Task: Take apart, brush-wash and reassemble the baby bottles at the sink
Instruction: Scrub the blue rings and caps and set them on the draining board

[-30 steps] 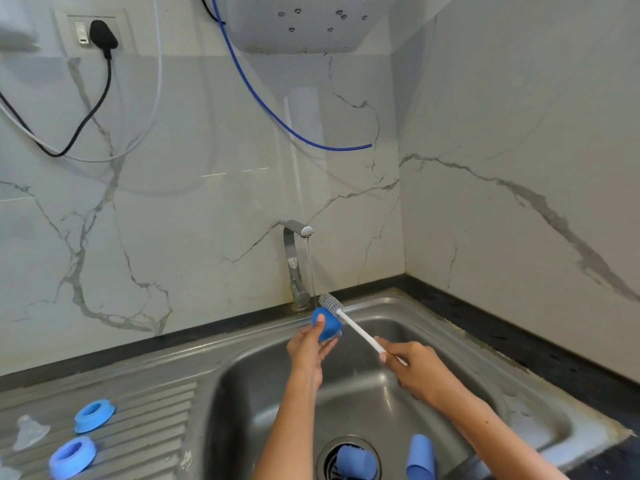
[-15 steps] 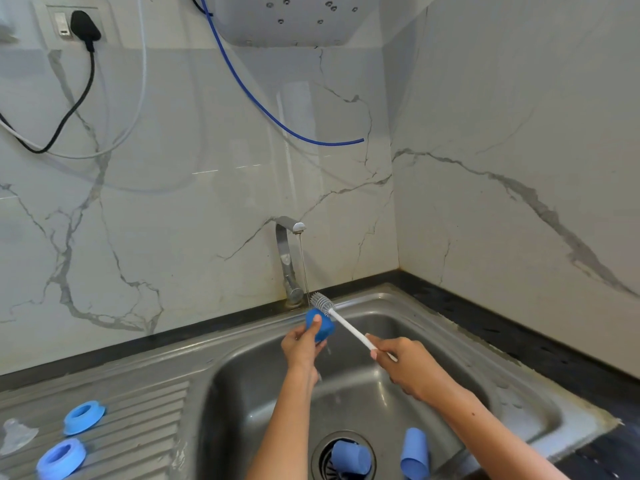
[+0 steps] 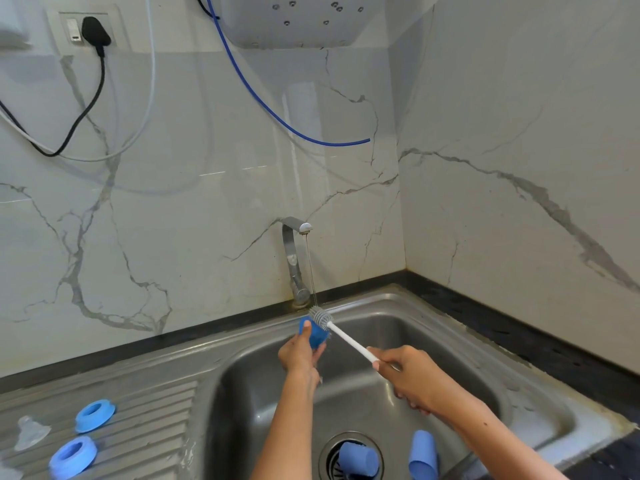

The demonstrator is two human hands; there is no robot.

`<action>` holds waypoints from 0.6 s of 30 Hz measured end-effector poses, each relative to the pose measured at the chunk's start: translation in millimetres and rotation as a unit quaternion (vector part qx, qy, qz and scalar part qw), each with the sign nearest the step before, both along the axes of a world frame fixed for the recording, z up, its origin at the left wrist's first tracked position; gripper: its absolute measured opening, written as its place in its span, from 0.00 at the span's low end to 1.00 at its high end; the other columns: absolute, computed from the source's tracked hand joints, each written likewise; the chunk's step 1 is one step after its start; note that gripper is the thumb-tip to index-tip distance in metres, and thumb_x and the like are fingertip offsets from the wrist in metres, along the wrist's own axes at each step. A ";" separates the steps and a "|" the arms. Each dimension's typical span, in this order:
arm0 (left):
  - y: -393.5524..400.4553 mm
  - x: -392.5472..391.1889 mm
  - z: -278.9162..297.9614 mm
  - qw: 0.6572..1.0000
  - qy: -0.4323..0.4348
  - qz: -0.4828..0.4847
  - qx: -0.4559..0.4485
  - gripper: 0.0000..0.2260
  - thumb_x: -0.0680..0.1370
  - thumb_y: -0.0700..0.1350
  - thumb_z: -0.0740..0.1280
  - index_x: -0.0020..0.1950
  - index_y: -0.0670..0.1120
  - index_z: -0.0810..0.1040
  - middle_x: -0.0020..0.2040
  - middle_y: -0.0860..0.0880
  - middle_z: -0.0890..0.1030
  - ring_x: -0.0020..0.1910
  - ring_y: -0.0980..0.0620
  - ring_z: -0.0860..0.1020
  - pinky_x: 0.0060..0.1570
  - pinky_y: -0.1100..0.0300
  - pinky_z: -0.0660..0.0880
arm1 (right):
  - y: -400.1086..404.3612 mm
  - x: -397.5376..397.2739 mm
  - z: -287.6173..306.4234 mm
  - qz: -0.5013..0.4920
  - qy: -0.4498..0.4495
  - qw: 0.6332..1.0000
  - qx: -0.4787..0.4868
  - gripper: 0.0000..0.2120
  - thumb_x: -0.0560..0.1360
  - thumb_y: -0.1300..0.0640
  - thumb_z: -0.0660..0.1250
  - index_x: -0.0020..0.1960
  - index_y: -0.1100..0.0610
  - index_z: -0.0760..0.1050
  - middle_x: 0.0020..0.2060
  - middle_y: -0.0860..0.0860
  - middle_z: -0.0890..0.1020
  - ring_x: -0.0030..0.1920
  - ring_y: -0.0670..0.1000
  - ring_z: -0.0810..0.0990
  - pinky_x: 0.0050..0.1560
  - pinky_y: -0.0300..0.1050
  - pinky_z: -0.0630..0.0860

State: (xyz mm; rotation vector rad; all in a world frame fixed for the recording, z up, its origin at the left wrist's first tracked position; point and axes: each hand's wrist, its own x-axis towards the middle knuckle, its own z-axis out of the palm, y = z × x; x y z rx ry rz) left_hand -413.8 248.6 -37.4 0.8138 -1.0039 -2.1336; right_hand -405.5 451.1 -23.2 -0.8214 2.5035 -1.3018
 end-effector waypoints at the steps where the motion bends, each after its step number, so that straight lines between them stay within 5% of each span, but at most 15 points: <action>1: 0.7 0.4 0.8 0.999 0.019 -0.025 0.010 0.09 0.76 0.40 0.69 0.51 0.37 0.74 0.54 0.36 0.77 0.52 0.38 0.80 0.44 0.50 0.81 | -3.5 0.8 1.0 -0.006 0.001 1.000 -0.010 0.17 0.82 0.51 0.58 0.70 0.42 0.70 0.30 0.49 0.71 0.23 0.44 0.64 0.21 0.36 0.64; 6: 0.3 3.8 5.6 0.978 0.135 -0.122 0.103 0.15 0.79 0.43 0.64 0.62 0.36 0.70 0.51 0.36 0.78 0.46 0.40 0.80 0.40 0.49 0.81 | -12.5 -2.3 3.7 -0.028 0.024 0.999 -0.037 0.18 0.82 0.53 0.58 0.72 0.47 0.69 0.31 0.45 0.71 0.27 0.43 0.66 0.23 0.32 0.64; 9: -2.6 -0.4 6.7 0.966 0.173 -0.124 0.143 0.17 0.81 0.43 0.62 0.67 0.37 0.67 0.60 0.34 0.76 0.48 0.37 0.79 0.41 0.46 0.81 | -3.4 -5.6 4.1 -0.025 0.008 0.999 -0.026 0.18 0.82 0.54 0.58 0.71 0.48 0.70 0.32 0.46 0.70 0.25 0.44 0.65 0.21 0.33 0.63; 13: -7.8 -6.1 -0.2 0.980 0.129 -0.106 0.111 0.16 0.84 0.44 0.55 0.69 0.38 0.64 0.67 0.33 0.70 0.46 0.36 0.80 0.57 0.42 0.72 | 0.0 -1.7 3.0 -0.003 0.009 1.000 -0.023 0.17 0.82 0.52 0.58 0.70 0.45 0.71 0.31 0.45 0.71 0.23 0.44 0.64 0.21 0.35 0.64; 15: -8.0 -6.3 -3.4 0.985 0.102 -0.108 0.090 0.18 0.84 0.47 0.54 0.70 0.38 0.64 0.67 0.34 0.71 0.53 0.35 0.77 0.57 0.41 0.71 | -3.3 -3.1 -0.4 0.006 0.007 1.000 -0.011 0.18 0.82 0.51 0.58 0.70 0.41 0.69 0.30 0.49 0.71 0.23 0.45 0.63 0.21 0.36 0.64; 18: -6.6 -2.2 -0.5 0.989 0.085 -0.110 0.054 0.13 0.81 0.46 0.62 0.61 0.39 0.70 0.58 0.37 0.74 0.46 0.40 0.78 0.54 0.42 0.74 | -4.4 -2.6 -2.3 0.016 -0.004 1.000 -0.008 0.18 0.82 0.50 0.57 0.70 0.40 0.69 0.30 0.50 0.71 0.23 0.45 0.64 0.22 0.36 0.65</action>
